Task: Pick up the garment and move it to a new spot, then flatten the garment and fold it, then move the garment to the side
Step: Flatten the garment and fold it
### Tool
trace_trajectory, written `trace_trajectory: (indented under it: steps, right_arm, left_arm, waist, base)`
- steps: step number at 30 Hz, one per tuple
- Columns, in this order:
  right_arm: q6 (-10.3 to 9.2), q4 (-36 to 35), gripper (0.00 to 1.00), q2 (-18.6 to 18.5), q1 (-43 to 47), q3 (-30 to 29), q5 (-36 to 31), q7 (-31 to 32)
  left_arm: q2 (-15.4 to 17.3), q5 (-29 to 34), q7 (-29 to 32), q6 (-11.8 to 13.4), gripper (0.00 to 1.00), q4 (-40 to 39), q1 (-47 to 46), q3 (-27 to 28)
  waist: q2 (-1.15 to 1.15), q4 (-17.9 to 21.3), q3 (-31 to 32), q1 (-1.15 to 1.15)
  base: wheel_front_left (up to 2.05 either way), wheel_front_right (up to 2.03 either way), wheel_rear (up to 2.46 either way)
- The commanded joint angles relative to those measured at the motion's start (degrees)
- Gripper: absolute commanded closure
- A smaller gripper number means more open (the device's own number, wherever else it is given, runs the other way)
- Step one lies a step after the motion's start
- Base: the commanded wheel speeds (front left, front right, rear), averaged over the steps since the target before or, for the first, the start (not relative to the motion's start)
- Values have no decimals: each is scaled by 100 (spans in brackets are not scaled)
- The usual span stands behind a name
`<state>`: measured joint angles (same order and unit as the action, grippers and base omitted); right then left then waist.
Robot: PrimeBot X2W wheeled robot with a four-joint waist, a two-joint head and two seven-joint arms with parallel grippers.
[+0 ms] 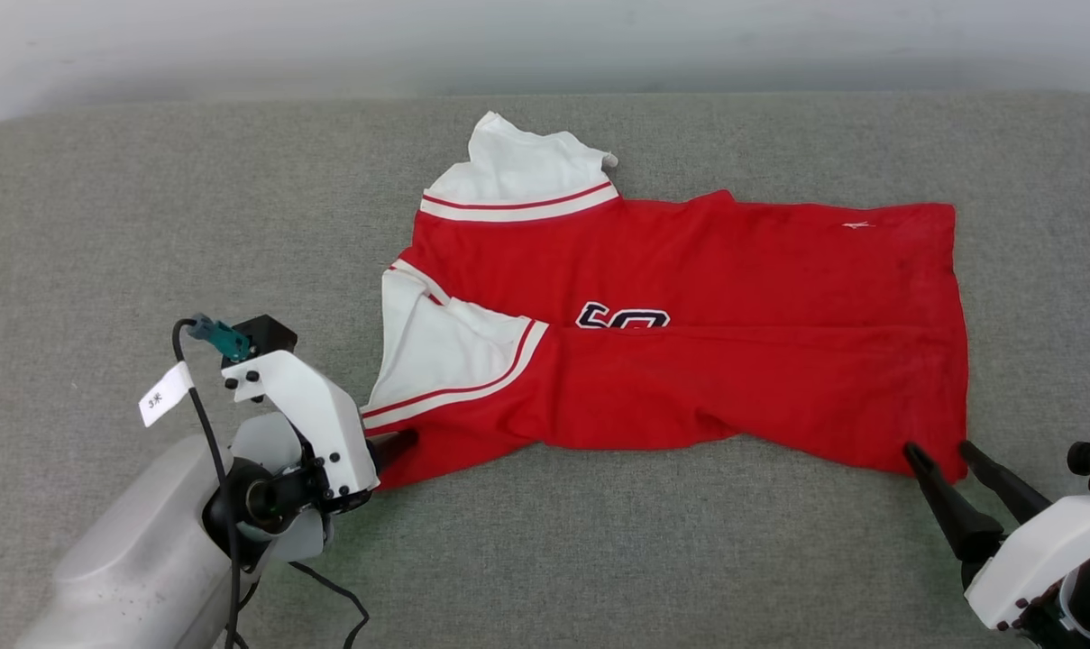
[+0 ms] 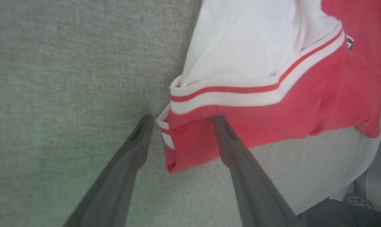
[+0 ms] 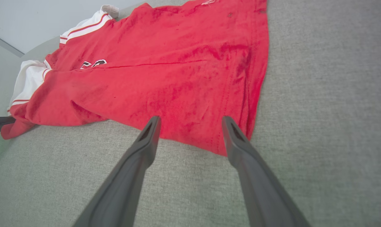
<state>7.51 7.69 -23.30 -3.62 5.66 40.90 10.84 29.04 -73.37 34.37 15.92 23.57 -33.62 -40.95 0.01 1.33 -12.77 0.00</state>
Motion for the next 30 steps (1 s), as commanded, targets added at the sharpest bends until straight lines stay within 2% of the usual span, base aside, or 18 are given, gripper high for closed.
trace_trajectory:
  steps: [1,2,3,4,5,6,11,17,20,24,30]
  right_arm:
    - [-5,8,0,14,-97,4,39,-31]
    - [-5,12,0,22,-105,5,52,-32]
    - [-5,13,0,25,-107,8,59,-34]
    - [-5,15,0,26,-106,10,59,-35]
    - [-5,18,0,26,-104,10,63,-37]
    - [-5,23,0,31,-109,11,71,-32]
    - [-5,51,0,52,-144,4,99,-56]
    - [-5,49,0,56,-113,-19,134,80]
    - [-5,-63,0,8,-67,-105,207,379]
    - [-5,-291,0,-40,25,-323,334,1086]
    - [-5,-600,0,112,112,-920,46,1865]
  left_arm:
    - [-52,18,54,-8,0,92,57,-94]
    - [-64,-6,93,-15,0,123,77,-113]
    - [-76,-19,151,-39,19,152,95,-147]
    - [-76,-28,227,-77,55,168,113,-192]
    - [-101,-64,285,-109,80,173,144,-217]
    - [-128,-95,341,-135,100,158,160,-229]
    - [-67,-136,311,-305,100,85,150,-162]
    - [25,-127,104,-382,100,-20,-24,31]
    - [101,-98,10,-389,100,-92,-131,124]
    - [194,-91,-66,-366,100,-208,-222,227]
    - [150,-54,-56,-314,100,-319,-179,177]
  waist:
    - [-1,11,-15,0]
    - [-1,19,-31,0]
    - [-1,25,-43,0]
    - [-1,32,-54,0]
    - [-1,37,-64,0]
    - [-1,43,-73,0]
    - [-1,60,-91,0]
    - [-1,53,-48,0]
    - [-1,48,-18,0]
    - [-1,44,10,0]
    - [-1,6,12,0]
  base:
    - [0,0,0]
    - [0,0,0]
    - [0,0,0]
    - [0,0,0]
    - [0,0,0]
    - [0,0,0]
    - [0,0,0]
    - [0,0,0]
    - [0,0,0]
    - [0,0,0]
    - [0,0,0]
